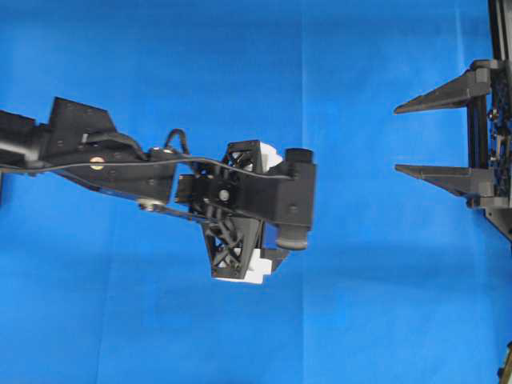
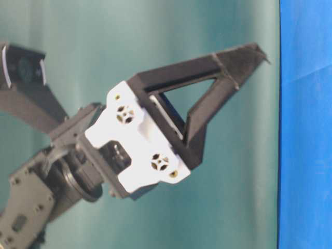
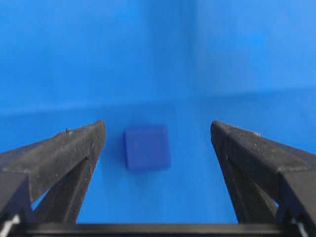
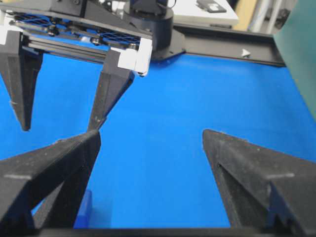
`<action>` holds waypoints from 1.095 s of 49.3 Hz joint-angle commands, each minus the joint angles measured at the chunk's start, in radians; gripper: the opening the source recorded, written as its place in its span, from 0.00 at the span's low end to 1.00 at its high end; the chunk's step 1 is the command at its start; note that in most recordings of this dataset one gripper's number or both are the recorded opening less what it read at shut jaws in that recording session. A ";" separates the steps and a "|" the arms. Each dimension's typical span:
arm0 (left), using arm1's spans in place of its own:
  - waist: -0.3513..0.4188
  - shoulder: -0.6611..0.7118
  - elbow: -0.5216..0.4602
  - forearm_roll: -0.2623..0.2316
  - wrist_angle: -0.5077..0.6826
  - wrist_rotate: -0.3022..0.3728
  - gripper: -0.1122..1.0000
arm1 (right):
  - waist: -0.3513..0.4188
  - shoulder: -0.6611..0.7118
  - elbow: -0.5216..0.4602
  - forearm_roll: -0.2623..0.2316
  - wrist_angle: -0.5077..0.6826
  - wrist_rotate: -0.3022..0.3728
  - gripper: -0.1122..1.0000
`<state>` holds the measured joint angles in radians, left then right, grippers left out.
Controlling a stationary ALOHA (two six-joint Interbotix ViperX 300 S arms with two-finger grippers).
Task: Handover the blue block to the right arm after grasping it with the left arm, then place it in the designated position.
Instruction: 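Move the open left gripper forward over the blue cube, then lower the left gripper around the blue cube and close it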
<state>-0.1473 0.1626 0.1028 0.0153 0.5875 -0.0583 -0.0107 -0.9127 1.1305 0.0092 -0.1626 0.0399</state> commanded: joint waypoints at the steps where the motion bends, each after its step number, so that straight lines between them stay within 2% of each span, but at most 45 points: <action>1: -0.003 0.002 -0.074 0.003 0.084 0.000 0.92 | 0.000 0.006 -0.028 0.003 -0.002 0.002 0.97; 6: -0.003 0.015 -0.100 0.005 0.120 0.000 0.92 | 0.000 0.006 -0.026 0.003 -0.002 0.002 0.97; 54: -0.002 0.017 -0.103 0.008 0.120 -0.002 0.92 | -0.002 0.009 -0.026 0.003 0.000 0.002 0.97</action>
<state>-0.1473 0.1979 0.0261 0.0199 0.7102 -0.0598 -0.0107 -0.9097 1.1321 0.0092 -0.1580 0.0399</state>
